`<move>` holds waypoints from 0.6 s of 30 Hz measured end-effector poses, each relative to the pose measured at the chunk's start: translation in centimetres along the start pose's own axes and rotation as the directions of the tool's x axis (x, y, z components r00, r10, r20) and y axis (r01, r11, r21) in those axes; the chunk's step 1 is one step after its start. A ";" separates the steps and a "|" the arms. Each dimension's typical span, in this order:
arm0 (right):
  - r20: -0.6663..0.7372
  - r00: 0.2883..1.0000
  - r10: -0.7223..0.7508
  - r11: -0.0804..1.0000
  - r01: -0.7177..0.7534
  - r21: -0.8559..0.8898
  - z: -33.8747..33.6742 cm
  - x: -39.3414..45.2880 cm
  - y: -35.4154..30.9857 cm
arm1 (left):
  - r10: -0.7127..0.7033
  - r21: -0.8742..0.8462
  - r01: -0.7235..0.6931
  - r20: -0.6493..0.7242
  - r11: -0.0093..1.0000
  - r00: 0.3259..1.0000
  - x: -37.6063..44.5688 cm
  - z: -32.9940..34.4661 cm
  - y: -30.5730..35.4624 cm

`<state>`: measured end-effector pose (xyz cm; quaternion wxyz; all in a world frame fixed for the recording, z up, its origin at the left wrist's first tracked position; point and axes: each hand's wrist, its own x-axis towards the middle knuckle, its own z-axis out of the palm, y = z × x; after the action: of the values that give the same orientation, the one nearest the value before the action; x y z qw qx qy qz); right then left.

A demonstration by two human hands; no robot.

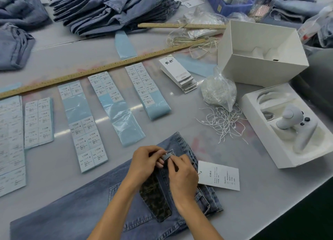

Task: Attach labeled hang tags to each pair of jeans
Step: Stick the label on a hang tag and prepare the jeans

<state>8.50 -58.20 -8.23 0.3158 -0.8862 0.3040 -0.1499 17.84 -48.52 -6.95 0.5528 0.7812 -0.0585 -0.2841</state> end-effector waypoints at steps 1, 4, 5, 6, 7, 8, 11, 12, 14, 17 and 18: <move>-0.004 1.000 -0.015 1.000 0.015 0.019 0.2 -0.2 -0.2 | 0.010 0.013 -0.010 -0.002 1.000 1.000 -0.1 -0.2 -0.2; -0.007 1.000 0.013 0.998 -0.012 0.066 0.7 -0.5 -0.4 | 0.063 0.079 -0.063 0.007 0.995 0.998 -0.5 0.2 -0.5; -0.013 0.999 0.034 0.996 -0.033 0.078 0.8 -0.5 -0.4 | 0.072 0.108 -0.073 0.020 0.991 0.997 -0.4 0.4 -0.6; -0.019 0.998 0.053 0.994 -0.051 0.093 0.9 -0.5 -0.4 | 0.081 0.153 -0.086 0.033 0.985 0.996 -0.2 0.5 -0.5; -0.022 0.997 0.071 0.992 -0.068 0.109 0.9 -0.4 -0.4 | 0.096 0.211 -0.103 0.045 0.972 0.994 0.0 0.5 -0.4; -0.021 0.996 0.085 0.989 -0.082 0.121 0.9 -0.4 -0.3 | 0.116 0.271 -0.127 0.056 0.954 0.992 0.3 0.5 -0.3; 0.007 0.995 0.101 0.983 -0.100 0.154 0.9 -0.2 0.0 | 0.162 0.380 -0.180 0.080 0.907 0.984 0.8 0.5 -0.3; 0.016 0.994 0.107 0.979 -0.108 0.170 0.8 -0.1 0.1 | 0.169 0.409 -0.191 0.090 0.892 0.982 0.9 0.6 -0.5; 0.018 0.991 0.130 0.971 -0.131 0.198 0.7 0.1 0.3 | 0.178 0.470 -0.220 0.133 0.855 0.975 1.1 0.7 -0.9; 0.019 0.986 0.166 0.960 -0.166 0.224 0.7 0.2 0.3 | 0.161 0.437 -0.229 0.188 0.870 0.969 1.4 0.4 -1.3; 0.015 0.986 0.165 0.963 -0.164 0.216 0.8 0.2 0.2 | 0.149 0.400 -0.218 0.196 0.890 0.969 1.6 0.3 -1.3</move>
<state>8.91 -58.07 -8.93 0.4211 -0.8182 0.3588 -0.1565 18.76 -48.90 -8.75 0.3905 0.8469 -0.2359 -0.2730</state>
